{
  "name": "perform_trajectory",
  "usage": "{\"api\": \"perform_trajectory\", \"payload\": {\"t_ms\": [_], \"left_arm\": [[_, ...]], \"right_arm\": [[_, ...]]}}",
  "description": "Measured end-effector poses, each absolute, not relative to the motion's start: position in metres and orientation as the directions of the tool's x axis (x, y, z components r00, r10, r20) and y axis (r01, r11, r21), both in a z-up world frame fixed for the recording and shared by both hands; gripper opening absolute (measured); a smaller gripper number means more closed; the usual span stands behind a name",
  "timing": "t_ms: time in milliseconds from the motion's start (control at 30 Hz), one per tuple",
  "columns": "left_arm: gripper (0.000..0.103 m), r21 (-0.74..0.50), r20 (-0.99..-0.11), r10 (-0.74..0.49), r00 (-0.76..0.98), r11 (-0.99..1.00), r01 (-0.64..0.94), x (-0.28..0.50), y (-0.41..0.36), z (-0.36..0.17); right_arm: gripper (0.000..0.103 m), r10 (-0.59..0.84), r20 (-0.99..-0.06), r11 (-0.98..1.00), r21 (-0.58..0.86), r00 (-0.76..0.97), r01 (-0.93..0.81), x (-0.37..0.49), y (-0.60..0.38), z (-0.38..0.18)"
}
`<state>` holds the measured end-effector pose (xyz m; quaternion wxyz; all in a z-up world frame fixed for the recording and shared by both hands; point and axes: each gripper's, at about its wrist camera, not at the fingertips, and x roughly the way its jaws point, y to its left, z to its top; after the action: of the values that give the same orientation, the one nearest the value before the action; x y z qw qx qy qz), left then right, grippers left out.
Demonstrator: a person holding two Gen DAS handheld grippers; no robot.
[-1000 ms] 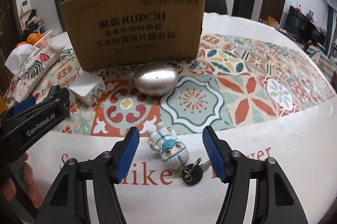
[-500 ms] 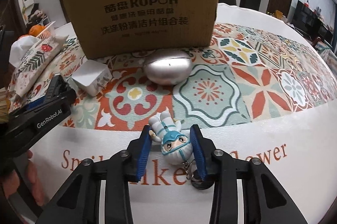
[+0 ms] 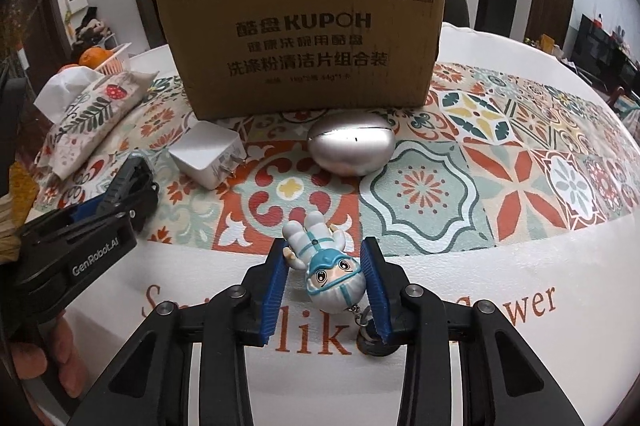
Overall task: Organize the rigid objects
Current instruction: 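Grasp the black power bank with the left gripper while the right gripper grasps the figurine keychain, then carry the power bank and figurine keychain over the box and lower them inside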
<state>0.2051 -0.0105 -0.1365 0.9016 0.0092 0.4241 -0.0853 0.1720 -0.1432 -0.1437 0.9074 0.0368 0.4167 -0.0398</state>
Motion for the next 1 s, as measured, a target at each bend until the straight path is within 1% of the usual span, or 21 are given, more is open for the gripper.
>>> {"api": "perform_trajectory", "payload": {"t_ms": [433, 700, 1000], "left_arm": [[0.039, -0.052, -0.720, -0.178, 0.670, 0.978, 0.204, 0.181, -0.009, -0.107], [0.039, -0.139, -0.703, -0.258, 0.663, 0.964, 0.228, 0.173, -0.013, -0.084], [0.038, -0.152, -0.660, -0.290, 0.693, 0.955, 0.254, 0.165, -0.019, -0.056]], "right_arm": [[0.038, -0.026, -0.707, 0.997, 0.032, 0.707, 0.069, 0.157, -0.145, -0.123], [0.038, -0.030, -0.655, 0.997, 0.035, 0.755, 0.070, 0.146, -0.151, -0.099], [0.038, 0.008, -0.612, 0.996, 0.072, 0.791, 0.046, 0.138, -0.156, -0.075]]}}
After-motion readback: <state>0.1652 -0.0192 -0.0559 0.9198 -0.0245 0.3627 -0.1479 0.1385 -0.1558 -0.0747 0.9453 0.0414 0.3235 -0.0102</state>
